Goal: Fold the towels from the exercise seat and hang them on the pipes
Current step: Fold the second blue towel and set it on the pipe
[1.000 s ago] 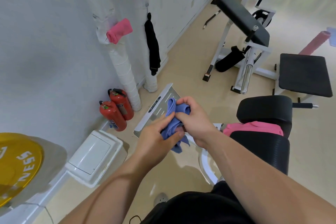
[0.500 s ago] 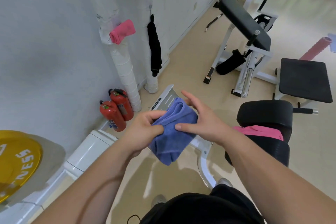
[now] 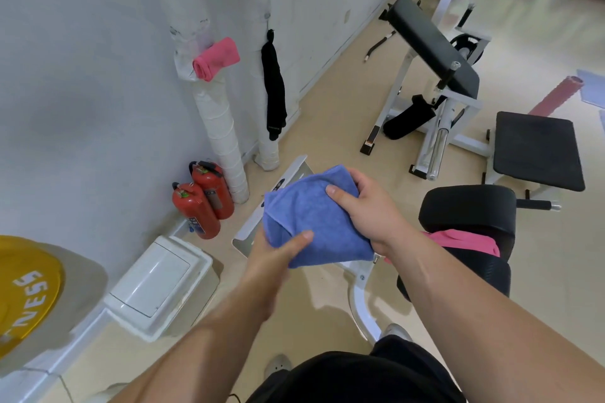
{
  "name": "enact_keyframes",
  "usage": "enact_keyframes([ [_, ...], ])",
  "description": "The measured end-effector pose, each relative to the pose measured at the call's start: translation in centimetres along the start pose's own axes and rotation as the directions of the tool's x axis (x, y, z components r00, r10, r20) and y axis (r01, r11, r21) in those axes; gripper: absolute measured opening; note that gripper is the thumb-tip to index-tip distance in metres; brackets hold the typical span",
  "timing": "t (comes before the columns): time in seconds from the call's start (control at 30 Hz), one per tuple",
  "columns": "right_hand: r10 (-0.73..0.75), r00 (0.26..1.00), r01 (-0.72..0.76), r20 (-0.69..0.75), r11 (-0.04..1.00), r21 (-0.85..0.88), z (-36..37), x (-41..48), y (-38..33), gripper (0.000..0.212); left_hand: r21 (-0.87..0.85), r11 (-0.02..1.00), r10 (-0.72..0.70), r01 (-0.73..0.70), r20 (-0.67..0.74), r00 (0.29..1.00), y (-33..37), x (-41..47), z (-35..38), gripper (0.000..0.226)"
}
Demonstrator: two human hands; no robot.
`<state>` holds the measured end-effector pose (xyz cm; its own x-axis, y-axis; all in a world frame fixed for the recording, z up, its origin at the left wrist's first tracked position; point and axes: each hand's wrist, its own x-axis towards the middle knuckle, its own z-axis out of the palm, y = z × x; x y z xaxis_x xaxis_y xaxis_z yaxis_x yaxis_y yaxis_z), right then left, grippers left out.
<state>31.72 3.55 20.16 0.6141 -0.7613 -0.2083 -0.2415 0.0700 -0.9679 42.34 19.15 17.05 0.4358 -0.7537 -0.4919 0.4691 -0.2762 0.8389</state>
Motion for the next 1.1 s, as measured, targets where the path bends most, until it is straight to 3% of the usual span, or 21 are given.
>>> enact_keyframes([
  [0.07,0.071,0.997,-0.069,-0.018,0.993,0.098,0.3,0.0,0.3,0.011,-0.015,1.000,-0.012,0.011,-0.030,0.999,-1.1,0.4,0.7,0.068],
  [0.27,0.182,0.978,-0.166,-0.105,0.975,0.146,0.2,-0.1,2.4,0.012,0.048,0.995,0.096,-0.085,-0.326,0.940,-1.3,1.6,-0.2,0.033],
  [0.47,0.199,0.971,-0.178,-0.130,0.971,0.159,0.0,-0.3,2.9,0.015,-0.116,0.992,0.000,-0.041,-0.334,0.943,-1.6,2.6,-3.3,0.023],
  [0.53,0.194,0.974,-0.171,-0.115,0.968,0.184,0.1,-0.3,2.7,0.017,-0.289,0.955,-0.122,0.060,-0.203,0.972,-2.0,2.8,-3.9,0.011],
  [0.6,0.197,0.976,-0.171,-0.097,0.959,0.227,0.4,-0.4,2.5,0.018,-0.259,0.930,-0.254,0.263,0.065,0.965,-2.5,2.8,-4.2,0.044],
  [0.67,0.199,0.976,-0.171,-0.093,0.954,0.248,0.6,-0.3,2.4,0.017,-0.159,0.943,-0.242,0.293,0.278,0.930,-2.7,2.4,-3.7,0.064],
  [0.7,0.200,0.975,-0.171,-0.094,0.952,0.255,0.7,-0.3,2.3,0.017,-0.161,0.954,-0.192,0.252,0.316,0.929,-2.8,2.4,-3.5,0.067],
  [0.77,0.205,0.973,-0.172,-0.102,0.948,0.268,0.5,-0.2,2.3,0.016,-0.204,0.963,-0.124,0.177,0.249,0.961,-2.6,2.8,-2.9,0.069],
  [0.87,0.216,0.969,-0.177,-0.121,0.946,0.273,0.0,0.0,2.3,0.020,-0.149,0.985,-0.091,0.092,0.013,0.996,-2.4,3.5,-3.1,0.061],
  [0.97,0.232,0.960,-0.184,-0.154,0.944,0.274,-0.6,-0.1,2.4,0.022,-0.122,0.991,-0.082,0.049,-0.278,0.957,-2.5,4.4,-4.6,0.048],
  [1.03,0.235,0.961,-0.186,-0.147,0.940,0.286,-0.8,-0.2,2.4,0.022,-0.166,0.984,-0.108,0.059,-0.304,0.946,-1.9,4.2,-4.8,0.047],
  [1.1,0.244,0.962,-0.196,-0.127,0.932,0.306,-0.7,-0.4,2.3,0.020,-0.173,0.963,-0.233,0.205,-0.162,0.959,-1.7,3.7,-4.3,0.052],
])
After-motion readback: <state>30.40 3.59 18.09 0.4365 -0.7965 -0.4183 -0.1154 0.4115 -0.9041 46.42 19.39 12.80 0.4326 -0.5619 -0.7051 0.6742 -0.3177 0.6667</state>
